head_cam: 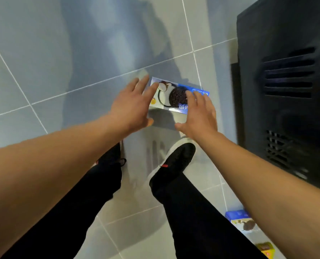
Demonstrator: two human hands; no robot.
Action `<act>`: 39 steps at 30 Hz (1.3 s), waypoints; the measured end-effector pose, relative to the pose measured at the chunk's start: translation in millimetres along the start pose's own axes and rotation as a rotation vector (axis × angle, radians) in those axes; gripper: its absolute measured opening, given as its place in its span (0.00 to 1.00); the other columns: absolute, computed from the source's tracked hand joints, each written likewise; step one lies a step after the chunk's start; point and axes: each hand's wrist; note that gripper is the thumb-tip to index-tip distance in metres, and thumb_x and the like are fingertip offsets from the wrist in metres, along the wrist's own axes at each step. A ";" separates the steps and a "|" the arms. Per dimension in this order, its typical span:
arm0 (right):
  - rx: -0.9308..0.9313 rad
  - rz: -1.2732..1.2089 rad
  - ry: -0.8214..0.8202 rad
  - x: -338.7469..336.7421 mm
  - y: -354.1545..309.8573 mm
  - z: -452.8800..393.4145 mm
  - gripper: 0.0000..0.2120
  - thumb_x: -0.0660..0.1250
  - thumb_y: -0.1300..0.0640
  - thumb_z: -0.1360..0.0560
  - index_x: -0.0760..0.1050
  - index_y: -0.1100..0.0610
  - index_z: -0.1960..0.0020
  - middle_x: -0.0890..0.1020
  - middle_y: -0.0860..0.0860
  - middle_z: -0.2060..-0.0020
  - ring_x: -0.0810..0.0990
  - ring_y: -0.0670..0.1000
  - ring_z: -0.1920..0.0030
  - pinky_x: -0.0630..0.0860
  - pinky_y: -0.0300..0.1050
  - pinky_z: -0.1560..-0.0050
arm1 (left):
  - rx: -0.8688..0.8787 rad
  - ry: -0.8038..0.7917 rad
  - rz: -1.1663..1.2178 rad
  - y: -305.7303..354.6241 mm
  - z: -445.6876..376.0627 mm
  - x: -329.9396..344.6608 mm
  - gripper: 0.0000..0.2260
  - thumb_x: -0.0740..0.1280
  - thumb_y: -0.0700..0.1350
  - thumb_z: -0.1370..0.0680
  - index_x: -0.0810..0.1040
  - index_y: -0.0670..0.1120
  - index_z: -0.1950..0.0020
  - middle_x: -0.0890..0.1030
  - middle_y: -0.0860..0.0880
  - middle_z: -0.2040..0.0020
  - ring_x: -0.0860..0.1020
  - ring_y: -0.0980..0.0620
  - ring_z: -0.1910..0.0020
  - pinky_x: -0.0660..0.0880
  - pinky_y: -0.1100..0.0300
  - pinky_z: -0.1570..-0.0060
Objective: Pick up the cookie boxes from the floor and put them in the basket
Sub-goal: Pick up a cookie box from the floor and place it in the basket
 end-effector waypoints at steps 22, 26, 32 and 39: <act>-0.197 0.053 0.063 -93.9 -10.4 121.6 0.53 0.77 0.47 0.40 0.52 0.54 0.23 0.65 0.54 0.33 0.62 0.58 0.32 0.63 0.52 0.32 | 0.079 0.053 -0.010 23.4 102.4 -92.4 0.46 0.74 0.48 0.39 0.58 0.51 0.24 0.66 0.44 0.30 0.66 0.39 0.33 0.71 0.46 0.38; -0.162 0.020 0.105 -169.1 -40.6 231.4 0.52 0.76 0.45 0.40 0.53 0.53 0.23 0.65 0.54 0.33 0.62 0.58 0.32 0.63 0.52 0.32 | 0.134 0.073 -0.037 42.7 196.0 -181.4 0.47 0.75 0.53 0.39 0.57 0.50 0.24 0.67 0.44 0.31 0.66 0.39 0.33 0.72 0.44 0.39; 0.035 -0.108 0.249 -239.6 -74.2 397.1 0.51 0.75 0.48 0.42 0.54 0.50 0.24 0.65 0.52 0.33 0.62 0.58 0.32 0.63 0.52 0.31 | 0.347 0.054 -0.128 79.1 302.0 -302.4 0.45 0.75 0.49 0.39 0.60 0.49 0.25 0.68 0.43 0.33 0.67 0.37 0.36 0.73 0.41 0.42; 0.321 -0.309 0.412 -231.7 -98.2 566.4 0.48 0.73 0.44 0.42 0.60 0.52 0.25 0.70 0.53 0.35 0.68 0.60 0.35 0.68 0.56 0.36 | 0.669 -0.078 -0.335 141.7 390.4 -363.9 0.47 0.76 0.54 0.39 0.57 0.52 0.24 0.64 0.47 0.31 0.64 0.42 0.32 0.69 0.44 0.36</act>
Point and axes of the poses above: each hand's wrist, its own z-axis away from the middle knuckle, its own x-axis out of the palm, y = z × x
